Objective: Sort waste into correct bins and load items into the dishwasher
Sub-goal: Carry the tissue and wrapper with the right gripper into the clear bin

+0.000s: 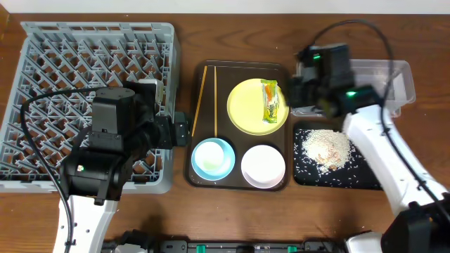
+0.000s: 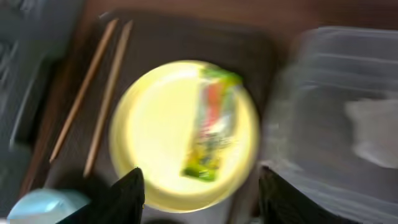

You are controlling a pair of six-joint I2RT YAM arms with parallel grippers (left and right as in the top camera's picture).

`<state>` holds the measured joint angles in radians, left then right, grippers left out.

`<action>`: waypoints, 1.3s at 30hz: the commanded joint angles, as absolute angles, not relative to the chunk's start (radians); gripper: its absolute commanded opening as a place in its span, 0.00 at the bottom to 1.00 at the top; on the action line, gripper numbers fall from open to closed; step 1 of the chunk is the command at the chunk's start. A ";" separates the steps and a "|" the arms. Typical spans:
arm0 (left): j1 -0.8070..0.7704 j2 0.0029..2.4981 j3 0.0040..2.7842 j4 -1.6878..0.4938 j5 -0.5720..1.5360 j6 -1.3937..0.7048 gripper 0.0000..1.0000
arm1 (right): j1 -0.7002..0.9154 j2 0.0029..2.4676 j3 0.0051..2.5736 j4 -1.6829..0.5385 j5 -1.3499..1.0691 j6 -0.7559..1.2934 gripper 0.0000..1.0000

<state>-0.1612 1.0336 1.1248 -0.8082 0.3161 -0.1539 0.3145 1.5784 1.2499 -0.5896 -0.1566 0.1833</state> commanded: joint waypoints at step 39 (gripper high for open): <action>-0.163 1.038 1.145 -0.811 0.329 -0.155 0.98 | 0.221 1.597 1.271 -0.566 0.061 0.522 0.01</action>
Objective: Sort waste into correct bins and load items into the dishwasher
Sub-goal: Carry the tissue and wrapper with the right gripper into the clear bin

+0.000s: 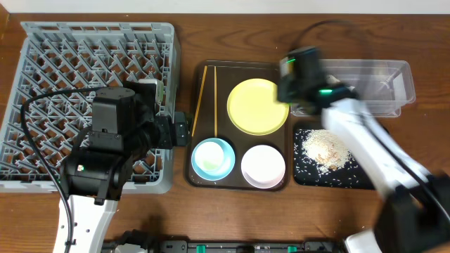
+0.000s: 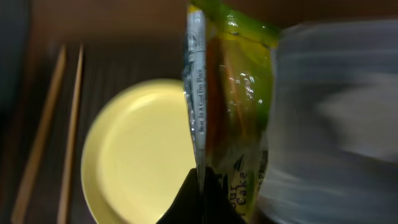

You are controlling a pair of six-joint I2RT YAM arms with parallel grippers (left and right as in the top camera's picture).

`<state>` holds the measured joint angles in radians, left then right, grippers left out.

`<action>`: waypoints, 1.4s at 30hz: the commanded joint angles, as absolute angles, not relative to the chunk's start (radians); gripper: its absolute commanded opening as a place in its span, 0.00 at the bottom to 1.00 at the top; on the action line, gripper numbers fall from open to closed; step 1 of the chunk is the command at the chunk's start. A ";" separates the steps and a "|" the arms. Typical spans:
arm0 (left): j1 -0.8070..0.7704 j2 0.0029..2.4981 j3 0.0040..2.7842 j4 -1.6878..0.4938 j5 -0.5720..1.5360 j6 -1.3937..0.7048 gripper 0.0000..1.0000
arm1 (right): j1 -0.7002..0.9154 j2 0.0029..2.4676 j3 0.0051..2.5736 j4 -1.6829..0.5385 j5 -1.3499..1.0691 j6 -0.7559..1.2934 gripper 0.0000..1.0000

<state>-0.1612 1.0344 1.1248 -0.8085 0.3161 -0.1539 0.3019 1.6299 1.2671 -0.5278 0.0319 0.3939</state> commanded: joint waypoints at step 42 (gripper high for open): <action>-0.163 1.038 1.145 -0.811 0.329 -0.155 0.98 | 0.719 1.689 1.235 -0.929 -0.075 0.264 0.33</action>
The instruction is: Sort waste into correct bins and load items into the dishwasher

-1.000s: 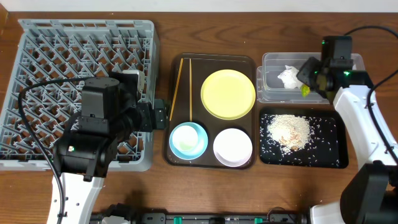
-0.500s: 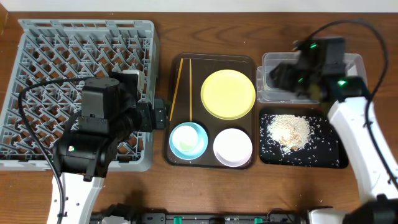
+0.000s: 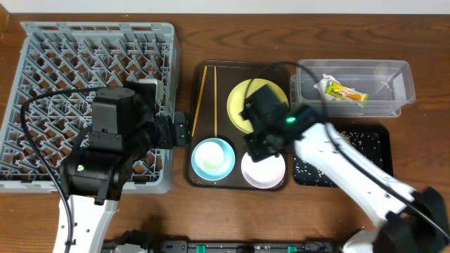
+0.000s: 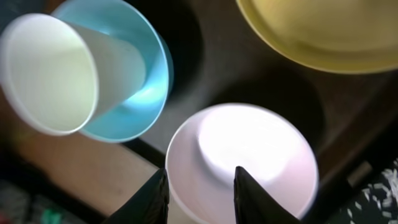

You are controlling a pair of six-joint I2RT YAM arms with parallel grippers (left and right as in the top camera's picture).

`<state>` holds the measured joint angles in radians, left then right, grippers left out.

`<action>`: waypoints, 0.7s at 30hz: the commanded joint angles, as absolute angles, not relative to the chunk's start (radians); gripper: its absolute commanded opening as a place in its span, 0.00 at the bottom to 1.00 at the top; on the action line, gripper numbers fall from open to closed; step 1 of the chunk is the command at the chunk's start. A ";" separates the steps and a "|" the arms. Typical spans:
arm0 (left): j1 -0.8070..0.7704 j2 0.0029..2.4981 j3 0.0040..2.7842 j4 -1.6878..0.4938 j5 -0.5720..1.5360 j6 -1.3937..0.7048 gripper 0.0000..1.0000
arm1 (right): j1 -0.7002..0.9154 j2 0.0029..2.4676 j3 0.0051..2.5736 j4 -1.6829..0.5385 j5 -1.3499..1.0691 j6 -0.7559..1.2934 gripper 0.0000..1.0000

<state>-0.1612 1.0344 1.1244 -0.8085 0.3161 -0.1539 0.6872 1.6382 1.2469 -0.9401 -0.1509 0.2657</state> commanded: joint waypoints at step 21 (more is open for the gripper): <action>-0.163 1.038 1.145 -0.811 0.329 -0.155 0.98 | 0.745 1.876 1.238 -0.897 0.000 0.375 0.07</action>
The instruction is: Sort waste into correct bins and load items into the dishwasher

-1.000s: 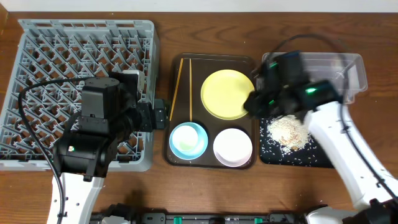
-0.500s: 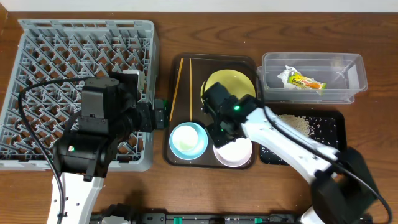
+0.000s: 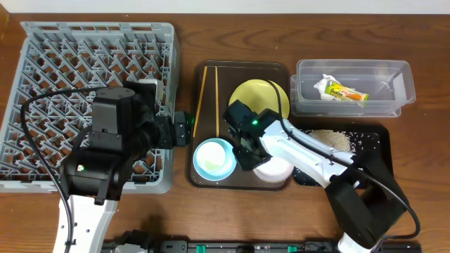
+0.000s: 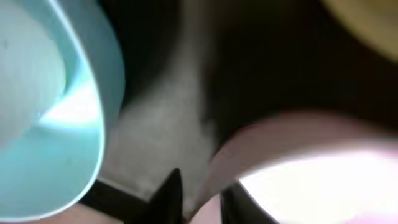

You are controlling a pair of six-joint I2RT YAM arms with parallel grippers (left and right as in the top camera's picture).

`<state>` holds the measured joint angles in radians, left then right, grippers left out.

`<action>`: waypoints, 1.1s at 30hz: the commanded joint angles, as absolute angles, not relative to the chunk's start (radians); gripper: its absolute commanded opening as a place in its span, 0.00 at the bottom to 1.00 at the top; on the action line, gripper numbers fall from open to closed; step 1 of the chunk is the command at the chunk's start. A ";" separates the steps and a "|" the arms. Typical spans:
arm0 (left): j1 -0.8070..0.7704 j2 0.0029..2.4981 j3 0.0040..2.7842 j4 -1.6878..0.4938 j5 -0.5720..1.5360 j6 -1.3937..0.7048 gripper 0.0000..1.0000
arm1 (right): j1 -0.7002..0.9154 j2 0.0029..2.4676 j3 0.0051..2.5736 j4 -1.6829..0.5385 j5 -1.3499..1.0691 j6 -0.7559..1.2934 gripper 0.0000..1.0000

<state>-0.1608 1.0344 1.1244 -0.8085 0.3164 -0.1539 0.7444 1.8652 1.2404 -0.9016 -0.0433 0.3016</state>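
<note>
My right gripper [image 4: 202, 186] is low over the brown tray [image 3: 223, 77], with its fingers on either side of the near rim of the pinkish-white bowl [image 4: 311, 168] and shut on it. From overhead the bowl [image 3: 275, 169] lies mostly under the right arm. Left of it stands a blue bowl [image 3: 213, 158] with a white cup inside. A yellow plate [image 3: 271, 95] and two chopsticks [image 3: 204, 98] lie on the tray's far half. My left gripper [image 3: 181, 130] hangs by the right edge of the grey dish rack [image 3: 70, 70]; its jaws are unclear.
A clear plastic bin [image 3: 351, 107] at the back right holds a green snack wrapper [image 3: 344, 91] and crumpled paper. A black tray [image 3: 365, 140] with spilled rice sits in front of it, partly under the right arm.
My right gripper was open above the pinkish-white bowl; now it is down at the bowl's left rim with its fingers closed in on it. The left arm has not moved.
The green wrapper lay on the yellow plate with my right gripper open above it. Then the gripper held the wrapper beside the clear bin. Later the wrapper lay in the bin and the gripper was open over the pinkish-white bowl, whose rim it now grips.
</note>
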 commanded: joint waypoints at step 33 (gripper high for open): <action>-0.163 1.038 1.145 -0.811 0.329 -0.155 0.98 | 0.743 1.803 1.245 -0.929 0.056 0.473 0.03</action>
